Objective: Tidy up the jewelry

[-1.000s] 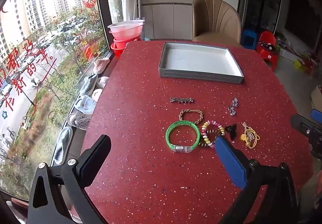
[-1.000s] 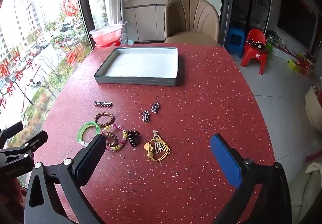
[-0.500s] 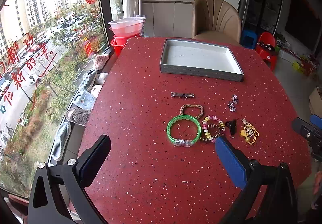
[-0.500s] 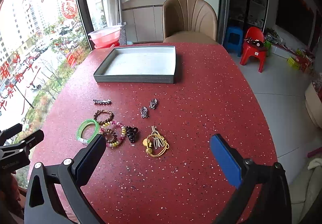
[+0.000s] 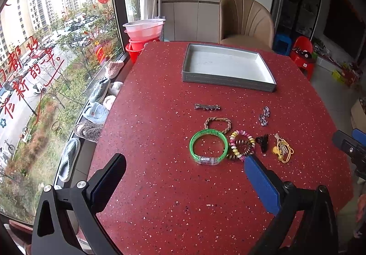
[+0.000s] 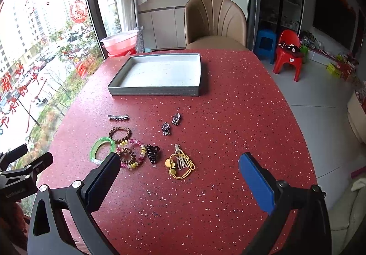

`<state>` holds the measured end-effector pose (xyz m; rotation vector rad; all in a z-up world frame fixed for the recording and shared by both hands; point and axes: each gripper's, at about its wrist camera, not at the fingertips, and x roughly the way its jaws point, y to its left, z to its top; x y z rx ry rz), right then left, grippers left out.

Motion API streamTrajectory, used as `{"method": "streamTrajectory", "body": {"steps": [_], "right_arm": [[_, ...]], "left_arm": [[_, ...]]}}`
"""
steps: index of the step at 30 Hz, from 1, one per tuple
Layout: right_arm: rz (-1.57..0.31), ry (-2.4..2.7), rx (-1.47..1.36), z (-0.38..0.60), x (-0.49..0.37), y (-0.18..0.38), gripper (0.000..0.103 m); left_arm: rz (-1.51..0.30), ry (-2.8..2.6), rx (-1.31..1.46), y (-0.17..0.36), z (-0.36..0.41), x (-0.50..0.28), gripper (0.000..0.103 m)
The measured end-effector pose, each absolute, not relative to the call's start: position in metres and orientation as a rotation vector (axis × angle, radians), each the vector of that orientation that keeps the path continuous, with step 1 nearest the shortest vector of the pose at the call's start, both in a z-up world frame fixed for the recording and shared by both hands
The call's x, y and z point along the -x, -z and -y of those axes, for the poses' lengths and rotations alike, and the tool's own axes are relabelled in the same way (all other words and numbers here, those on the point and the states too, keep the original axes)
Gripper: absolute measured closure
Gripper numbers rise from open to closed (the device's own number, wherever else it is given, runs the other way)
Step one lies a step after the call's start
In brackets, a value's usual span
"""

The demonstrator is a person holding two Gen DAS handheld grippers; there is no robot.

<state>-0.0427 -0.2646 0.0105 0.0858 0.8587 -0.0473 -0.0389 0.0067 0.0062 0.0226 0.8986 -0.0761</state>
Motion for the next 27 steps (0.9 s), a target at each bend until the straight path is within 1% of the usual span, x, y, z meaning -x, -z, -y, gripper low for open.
{"method": "streamTrajectory", "body": {"steps": [27], "right_arm": [[-0.872,0.056,-0.087,0.2631,0.0438,-0.0088,0.0]], "left_arm": [[-0.92,0.092,-0.033,-0.0036,-0.0065,0.0408,0.0]]}}
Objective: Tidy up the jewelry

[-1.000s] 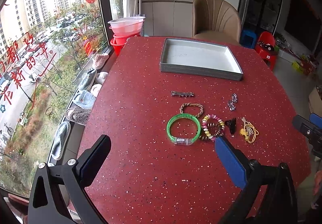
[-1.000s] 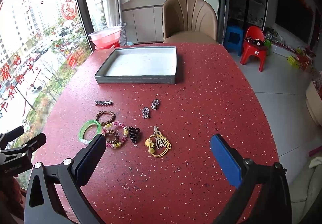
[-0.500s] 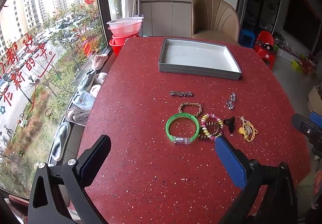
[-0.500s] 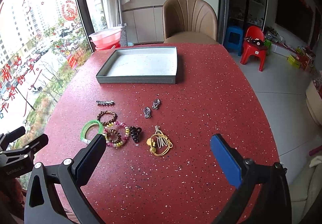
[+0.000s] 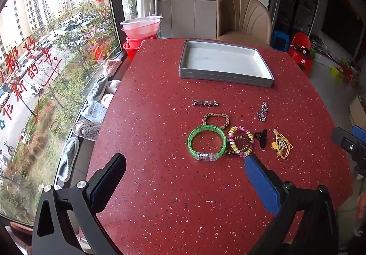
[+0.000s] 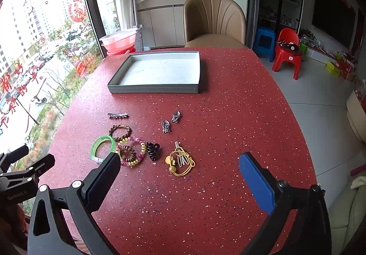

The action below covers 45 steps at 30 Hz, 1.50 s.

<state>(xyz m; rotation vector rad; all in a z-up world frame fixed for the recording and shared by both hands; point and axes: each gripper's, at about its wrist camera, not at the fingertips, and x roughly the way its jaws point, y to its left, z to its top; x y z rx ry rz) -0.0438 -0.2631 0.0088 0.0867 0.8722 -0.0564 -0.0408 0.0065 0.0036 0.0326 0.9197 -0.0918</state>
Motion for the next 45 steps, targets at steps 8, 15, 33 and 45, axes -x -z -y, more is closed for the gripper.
{"method": "streamTrajectory", "body": {"steps": [8,15,33,45], "right_arm": [[-0.876,0.059,-0.087,0.2631,0.0445,-0.0092,0.0],[-0.878,0.058,-0.087,0.2634,0.0447,-0.0087,0.0],[-0.888,0.066,-0.088,0.2679,0.0459,-0.0074,0.0],[-0.891,0.065,-0.087,0.2684,0.0447,-0.0087,0.0]], "left_arm": [[-0.927,0.096,-0.037,-0.0036,-0.0057,0.0403,0.0],[-0.927,0.095,-0.04,-0.0032,-0.0052,0.0394,0.0],[-0.94,0.102,-0.049,-0.0014,-0.0034,0.038,0.0],[-0.941,0.103,-0.05,-0.0009,-0.0037,0.038,0.0]]}}
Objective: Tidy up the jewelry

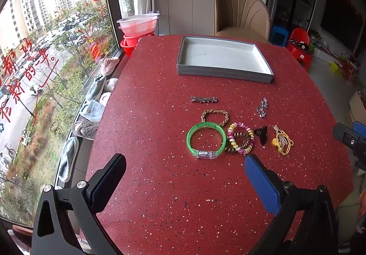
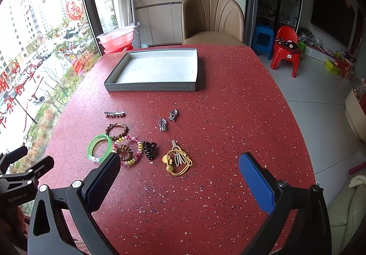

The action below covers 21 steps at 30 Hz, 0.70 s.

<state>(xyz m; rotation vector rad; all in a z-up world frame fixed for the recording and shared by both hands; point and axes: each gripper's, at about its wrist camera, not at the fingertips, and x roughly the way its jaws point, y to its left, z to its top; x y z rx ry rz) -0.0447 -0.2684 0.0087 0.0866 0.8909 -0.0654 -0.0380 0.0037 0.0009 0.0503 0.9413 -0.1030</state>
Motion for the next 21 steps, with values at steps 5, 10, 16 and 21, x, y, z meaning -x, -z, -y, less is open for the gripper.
{"method": "streamTrajectory", "body": {"steps": [5,10,16,21], "right_arm": [[-0.892,0.066,-0.082,0.2683,0.0446,-0.0096,0.0],[-0.892,0.06,-0.073,0.2665,0.0439,-0.0107,0.0],[-0.898,0.063,-0.074,0.2652,0.0419,-0.0102,0.0],[-0.899,0.062,-0.072,0.2649,0.0415,-0.0095,0.0]], "left_arm": [[-0.941,0.103,-0.05,-0.0011,-0.0036,0.038,0.0],[-0.942,0.102,-0.05,-0.0011,-0.0036,0.038,0.0],[-0.942,0.102,-0.05,-0.0011,-0.0036,0.038,0.0],[-0.942,0.103,-0.05,-0.0004,-0.0035,0.0381,0.0]]}}
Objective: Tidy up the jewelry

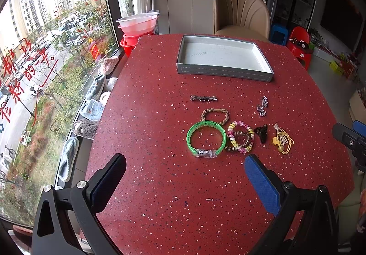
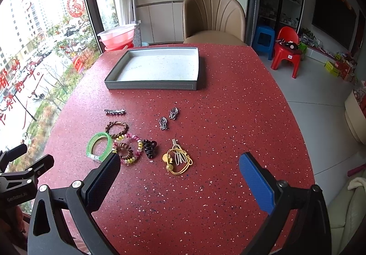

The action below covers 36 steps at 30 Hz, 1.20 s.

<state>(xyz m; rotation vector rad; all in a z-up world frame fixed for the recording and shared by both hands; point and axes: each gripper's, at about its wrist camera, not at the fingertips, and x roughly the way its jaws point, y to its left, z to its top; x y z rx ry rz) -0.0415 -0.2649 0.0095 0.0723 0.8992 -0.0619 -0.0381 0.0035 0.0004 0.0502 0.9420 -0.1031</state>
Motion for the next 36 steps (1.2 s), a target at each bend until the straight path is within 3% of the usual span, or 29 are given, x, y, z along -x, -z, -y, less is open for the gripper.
{"method": "streamTrajectory", "body": {"steps": [24,36], "right_arm": [[-0.957,0.072,-0.093,0.265,0.039,-0.002,0.0],[-1.114,0.001,-0.26,0.278,0.015,0.028,0.0]], "left_arm": [[-0.958,0.112,-0.057,0.007,-0.004,0.04,0.0],[-1.18,0.144,-0.012,0.04,-0.015,0.005,0.0]]}}
